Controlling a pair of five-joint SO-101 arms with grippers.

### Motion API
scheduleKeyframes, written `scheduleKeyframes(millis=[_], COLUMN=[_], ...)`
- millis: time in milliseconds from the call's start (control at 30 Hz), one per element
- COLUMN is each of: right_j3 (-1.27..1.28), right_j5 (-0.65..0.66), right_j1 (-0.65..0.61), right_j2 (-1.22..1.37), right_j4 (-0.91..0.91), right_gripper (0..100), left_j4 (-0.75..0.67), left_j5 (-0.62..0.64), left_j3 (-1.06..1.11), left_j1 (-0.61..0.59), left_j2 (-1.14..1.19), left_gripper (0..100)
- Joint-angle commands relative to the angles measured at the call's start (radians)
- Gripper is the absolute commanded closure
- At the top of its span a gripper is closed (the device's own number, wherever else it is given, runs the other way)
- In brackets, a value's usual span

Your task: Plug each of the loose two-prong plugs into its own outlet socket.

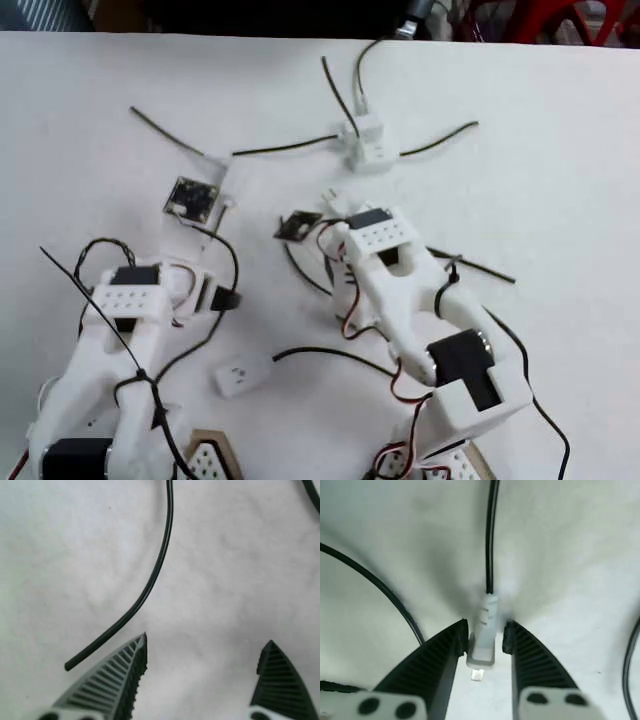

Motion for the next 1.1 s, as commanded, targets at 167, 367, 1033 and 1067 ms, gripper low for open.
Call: scheduleKeyframes(millis=[167,367,1033,1067], right_j3=[-0.043,-0.043,-0.081,-0.081], right_j5=[0.014,0.018,-0.161,-0.172], right_j1=[-0.004,-0.004,-0.114,-0.127], right_j2=[-0.007,-0.007,-0.44,-0.46], right_j4=[0.013,0.013,0.295,0.3], right_gripper=[91.0,95.7,98.1,98.1], left_j4=[-0.02,-0.02,-0.02,-0.02], left_j5=[0.002,0.002,0.002,0.002], left_j3=[-0.005,-0.005,-0.005,-0.005], left_j1=[-0.008,-0.008,-0.008,-0.008], left_j2=[-0.054,-0.054,-0.054,-0.054], left_gripper=[66,66,66,66])
